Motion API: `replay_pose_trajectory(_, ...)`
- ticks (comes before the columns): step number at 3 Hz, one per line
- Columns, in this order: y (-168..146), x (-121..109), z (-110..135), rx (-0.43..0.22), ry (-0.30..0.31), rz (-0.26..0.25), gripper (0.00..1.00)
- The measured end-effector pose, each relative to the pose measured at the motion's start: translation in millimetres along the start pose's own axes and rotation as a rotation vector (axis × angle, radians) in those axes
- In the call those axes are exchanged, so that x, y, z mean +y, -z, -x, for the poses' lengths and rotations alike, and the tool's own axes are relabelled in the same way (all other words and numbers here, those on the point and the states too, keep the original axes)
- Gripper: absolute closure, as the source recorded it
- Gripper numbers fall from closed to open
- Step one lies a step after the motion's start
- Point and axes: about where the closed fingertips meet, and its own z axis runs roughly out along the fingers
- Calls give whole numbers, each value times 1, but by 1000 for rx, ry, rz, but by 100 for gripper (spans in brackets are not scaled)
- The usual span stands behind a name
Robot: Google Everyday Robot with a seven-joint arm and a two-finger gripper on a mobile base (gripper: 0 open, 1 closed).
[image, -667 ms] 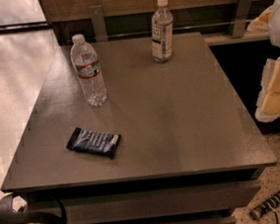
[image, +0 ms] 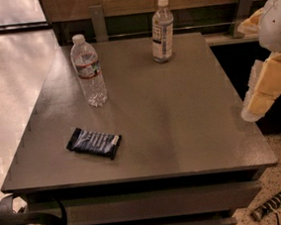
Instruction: Pick rxbar blueberry
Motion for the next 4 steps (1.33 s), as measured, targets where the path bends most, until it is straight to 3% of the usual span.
replay_pose_trajectory(2, -57, 15, 52, -322, -46, 27, 0)
replay_pose_trajectory(3, -86, 41, 79, -489, -127, 30, 0)
replay_pose_trajectory(4, -109, 74, 113, -633, -249, 3, 0)
